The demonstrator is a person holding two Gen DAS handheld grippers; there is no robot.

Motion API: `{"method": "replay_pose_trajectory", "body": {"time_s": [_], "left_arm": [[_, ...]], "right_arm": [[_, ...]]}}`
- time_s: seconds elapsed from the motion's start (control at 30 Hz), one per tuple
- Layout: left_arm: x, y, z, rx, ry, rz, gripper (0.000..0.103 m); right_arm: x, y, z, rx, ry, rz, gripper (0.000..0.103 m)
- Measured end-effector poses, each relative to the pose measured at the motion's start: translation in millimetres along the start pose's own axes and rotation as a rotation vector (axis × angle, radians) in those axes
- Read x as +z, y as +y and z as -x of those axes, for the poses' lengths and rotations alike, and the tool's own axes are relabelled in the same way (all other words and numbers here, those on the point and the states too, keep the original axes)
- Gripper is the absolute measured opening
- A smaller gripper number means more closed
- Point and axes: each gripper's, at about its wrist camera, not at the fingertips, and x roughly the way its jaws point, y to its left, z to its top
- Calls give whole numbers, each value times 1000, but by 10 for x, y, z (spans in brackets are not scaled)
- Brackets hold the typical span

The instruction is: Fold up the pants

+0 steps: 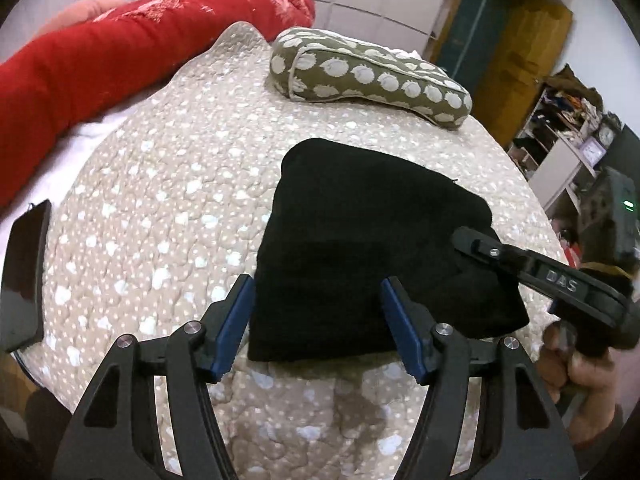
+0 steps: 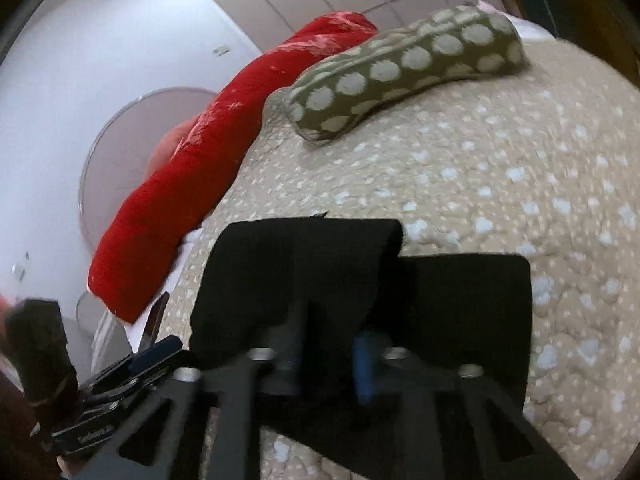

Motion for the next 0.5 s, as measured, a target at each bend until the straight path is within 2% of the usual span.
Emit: {"method": "replay_pose_trajectory", "body": {"time_s": [0.13,0.2,0.3,0.37,0.4,0.47,0.5], "left_arm": [[74,-62,177,-2,-52,-5,65],[113,-137,182,-9,-56,-16,65],[121,-251,29,8,-27,-35,65],[85,-324,-174,16,22,-46,65],[61,-349,-270,22,52,-49,65],[45,-372,-288,32,51,-57,65],[68,-383,-263,40,41,-66,65]], "right_arm": [[51,94,413,20,-80,50,9],[55,73,616,-5,-98,70,9],[12,-107,680,-106,-70,60,9],[-52,-260,540,-251,-23,62,9],[-69,-330,478,-294,-3,57,9],[-74,-409,466,-271,3,33,10],[-54,-377,516,-291,-10,55,10]]}}
